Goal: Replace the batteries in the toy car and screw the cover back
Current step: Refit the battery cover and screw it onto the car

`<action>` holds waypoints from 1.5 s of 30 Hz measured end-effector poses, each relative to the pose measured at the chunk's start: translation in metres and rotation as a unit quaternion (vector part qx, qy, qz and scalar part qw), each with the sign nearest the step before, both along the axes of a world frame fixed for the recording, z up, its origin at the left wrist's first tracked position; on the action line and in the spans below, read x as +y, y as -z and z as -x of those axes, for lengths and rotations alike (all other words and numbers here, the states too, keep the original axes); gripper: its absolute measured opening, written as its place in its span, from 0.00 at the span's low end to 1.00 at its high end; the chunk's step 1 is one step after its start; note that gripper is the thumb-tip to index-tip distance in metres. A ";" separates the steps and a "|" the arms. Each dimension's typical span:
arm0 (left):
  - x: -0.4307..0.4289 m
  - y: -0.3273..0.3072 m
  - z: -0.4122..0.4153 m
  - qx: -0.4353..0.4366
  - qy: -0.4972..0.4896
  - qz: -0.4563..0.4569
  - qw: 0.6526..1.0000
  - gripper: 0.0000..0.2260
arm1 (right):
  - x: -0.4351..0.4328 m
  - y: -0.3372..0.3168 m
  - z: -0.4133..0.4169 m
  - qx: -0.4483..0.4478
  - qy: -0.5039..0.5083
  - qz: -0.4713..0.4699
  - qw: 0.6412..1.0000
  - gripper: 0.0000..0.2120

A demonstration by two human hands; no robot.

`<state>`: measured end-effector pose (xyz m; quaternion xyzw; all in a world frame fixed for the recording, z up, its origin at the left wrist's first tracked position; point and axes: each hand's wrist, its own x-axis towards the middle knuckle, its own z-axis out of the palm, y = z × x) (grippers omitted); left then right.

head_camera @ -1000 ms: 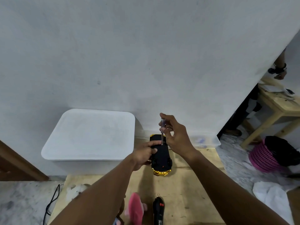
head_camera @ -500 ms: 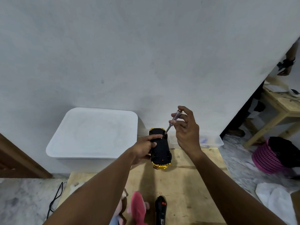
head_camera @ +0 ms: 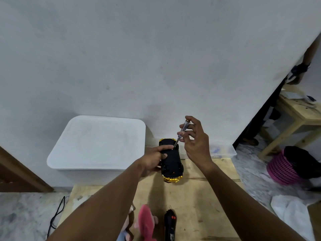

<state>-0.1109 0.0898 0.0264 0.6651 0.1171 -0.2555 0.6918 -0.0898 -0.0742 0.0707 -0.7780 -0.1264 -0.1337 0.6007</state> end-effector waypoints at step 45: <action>0.002 -0.003 0.009 -0.011 0.001 0.003 1.000 0.21 | 0.005 -0.006 0.008 -0.021 -0.005 0.029 0.999 0.23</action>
